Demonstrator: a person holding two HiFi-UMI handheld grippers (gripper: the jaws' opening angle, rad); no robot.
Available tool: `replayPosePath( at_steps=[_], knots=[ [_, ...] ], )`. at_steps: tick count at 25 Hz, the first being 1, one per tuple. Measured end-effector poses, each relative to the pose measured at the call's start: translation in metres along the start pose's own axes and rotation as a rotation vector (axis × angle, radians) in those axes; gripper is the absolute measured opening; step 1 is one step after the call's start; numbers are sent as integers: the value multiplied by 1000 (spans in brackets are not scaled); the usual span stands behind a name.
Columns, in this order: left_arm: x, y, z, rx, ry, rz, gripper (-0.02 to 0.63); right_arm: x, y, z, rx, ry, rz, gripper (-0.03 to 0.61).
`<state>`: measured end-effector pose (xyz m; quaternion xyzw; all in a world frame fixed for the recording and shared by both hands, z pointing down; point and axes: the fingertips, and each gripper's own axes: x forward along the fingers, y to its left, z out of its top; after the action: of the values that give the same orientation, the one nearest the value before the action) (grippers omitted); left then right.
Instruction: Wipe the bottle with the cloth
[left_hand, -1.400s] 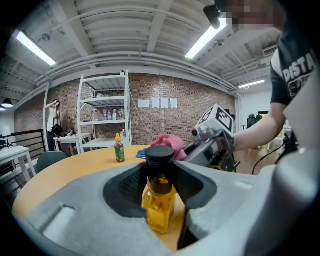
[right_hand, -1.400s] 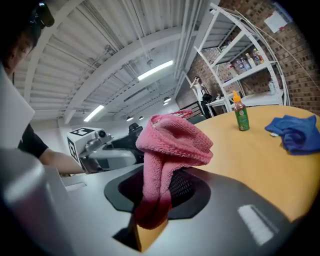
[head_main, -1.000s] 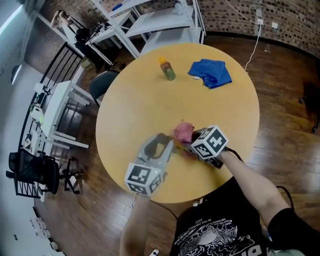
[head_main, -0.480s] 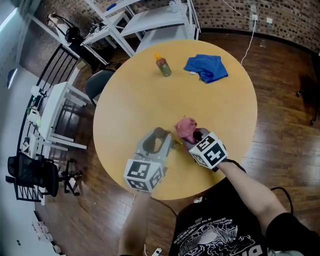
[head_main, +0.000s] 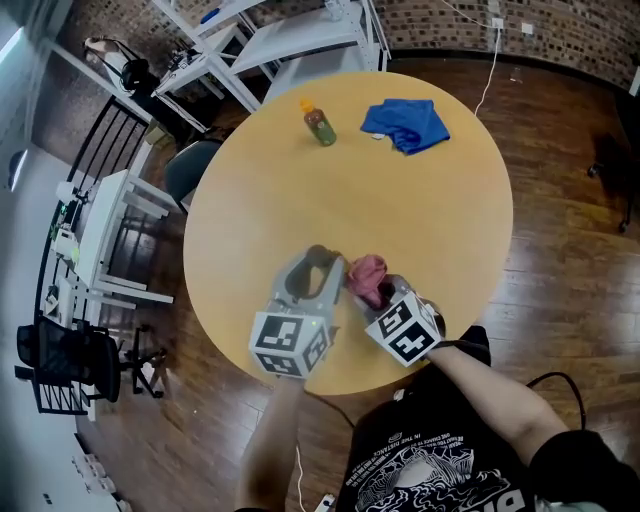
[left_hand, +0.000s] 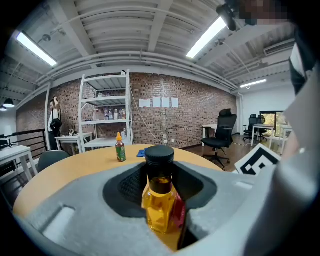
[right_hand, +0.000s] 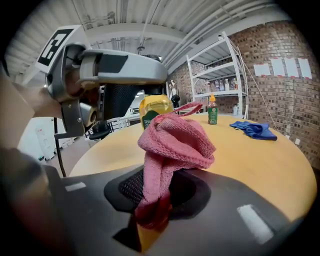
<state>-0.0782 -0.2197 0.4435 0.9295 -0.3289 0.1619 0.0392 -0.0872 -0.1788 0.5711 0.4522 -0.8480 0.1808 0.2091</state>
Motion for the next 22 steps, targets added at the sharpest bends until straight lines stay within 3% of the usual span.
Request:
replayPosePath(
  at_steps=[22],
  knots=[
    [-10,-1,-3,0,35,-18,160,19,80,11,-126,34,166,104]
  ],
)
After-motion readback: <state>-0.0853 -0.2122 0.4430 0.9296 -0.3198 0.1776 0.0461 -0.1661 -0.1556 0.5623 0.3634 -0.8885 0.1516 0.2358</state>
